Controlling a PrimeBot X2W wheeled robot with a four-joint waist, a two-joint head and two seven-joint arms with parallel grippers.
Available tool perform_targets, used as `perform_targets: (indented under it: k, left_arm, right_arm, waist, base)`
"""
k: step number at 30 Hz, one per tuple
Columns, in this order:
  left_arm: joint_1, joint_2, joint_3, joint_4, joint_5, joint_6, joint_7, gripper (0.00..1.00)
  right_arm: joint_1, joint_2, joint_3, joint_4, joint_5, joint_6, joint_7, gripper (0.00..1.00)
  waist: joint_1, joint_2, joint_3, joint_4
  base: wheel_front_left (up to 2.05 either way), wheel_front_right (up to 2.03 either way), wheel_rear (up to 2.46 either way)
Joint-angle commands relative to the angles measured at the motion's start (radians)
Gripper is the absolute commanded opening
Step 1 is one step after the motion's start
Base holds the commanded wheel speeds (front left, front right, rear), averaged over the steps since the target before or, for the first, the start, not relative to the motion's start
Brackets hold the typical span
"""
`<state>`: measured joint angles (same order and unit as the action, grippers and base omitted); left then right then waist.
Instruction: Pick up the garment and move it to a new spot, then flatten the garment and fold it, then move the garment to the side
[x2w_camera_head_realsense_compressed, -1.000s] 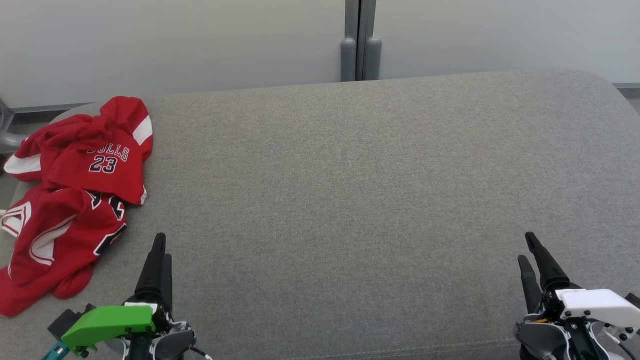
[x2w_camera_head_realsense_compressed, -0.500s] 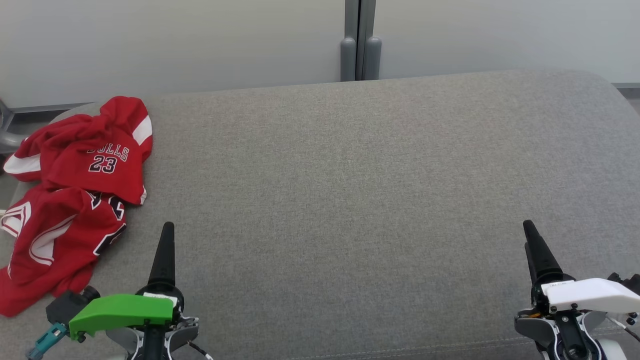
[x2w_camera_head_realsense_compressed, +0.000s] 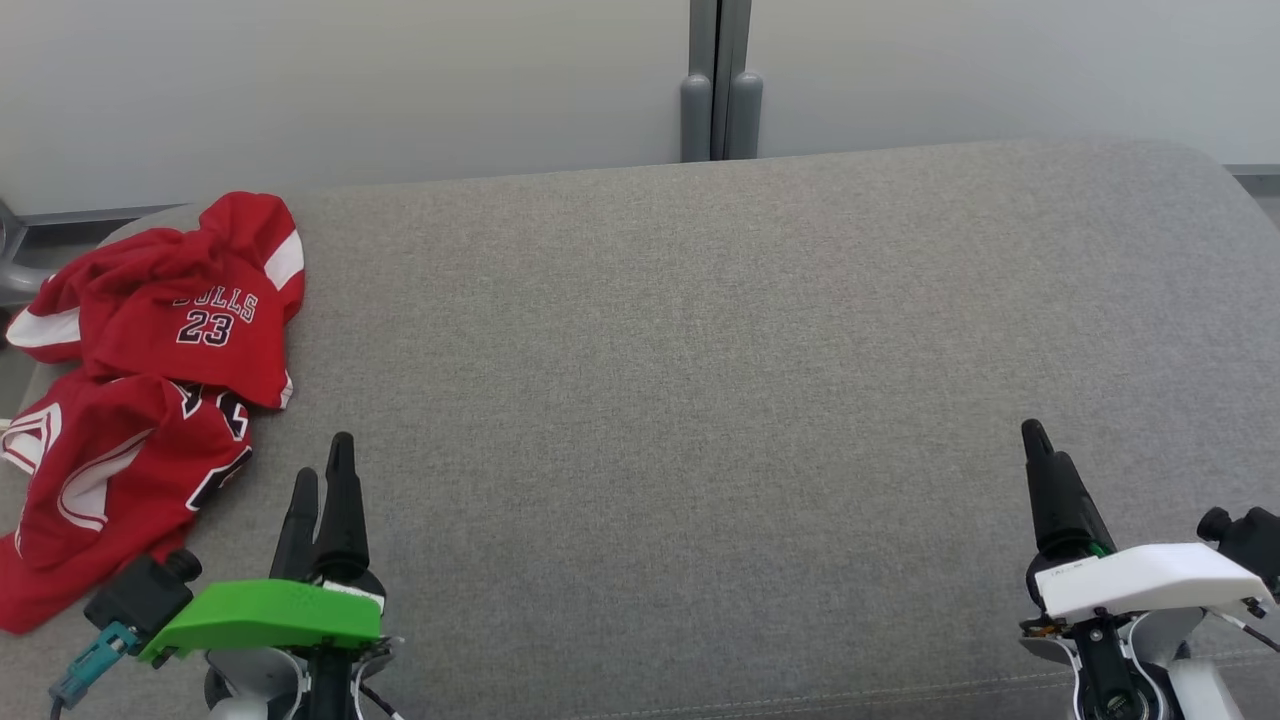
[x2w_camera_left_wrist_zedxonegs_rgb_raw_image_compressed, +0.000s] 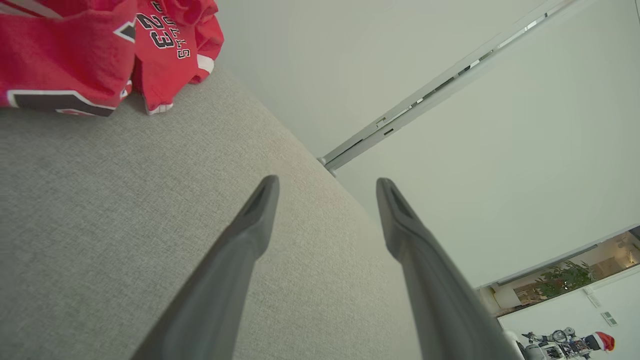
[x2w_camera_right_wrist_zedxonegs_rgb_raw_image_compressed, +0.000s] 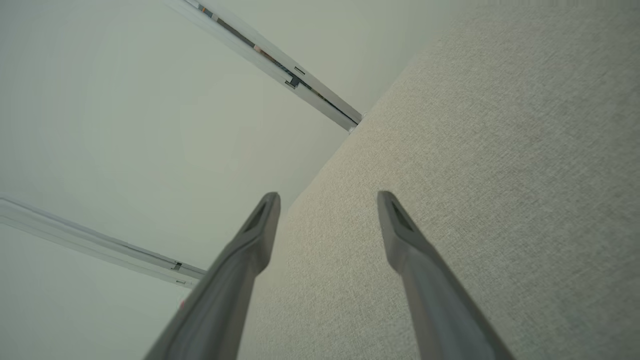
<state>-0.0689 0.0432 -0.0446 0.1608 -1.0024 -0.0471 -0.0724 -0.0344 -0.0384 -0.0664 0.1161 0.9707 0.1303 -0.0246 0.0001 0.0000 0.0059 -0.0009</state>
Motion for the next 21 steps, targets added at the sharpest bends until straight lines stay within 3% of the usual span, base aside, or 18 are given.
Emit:
perform_targets:
  k: [1,21]
  left_arm:
    - [-0.001,0.006,-0.002,-0.02,0.039,0.006,-0.008,1.0]
    - [0.049,0.024,-0.013,-0.017,0.363,0.033,-0.065,1.0]
  right_arm:
    - [-0.004,-0.007,0.007,-0.022,-0.037,0.0,-0.011,1.0]
    - [0.02,-0.01,0.065,-0.052,-0.375,0.0,-0.082,1.0]
  waist:
    - [0.0,0.0,0.0,0.0]
    - [0.0,0.0,-0.009,-0.003]
  base:
    - [0.0,0.0,0.0]
    - [0.0,0.0,0.0]
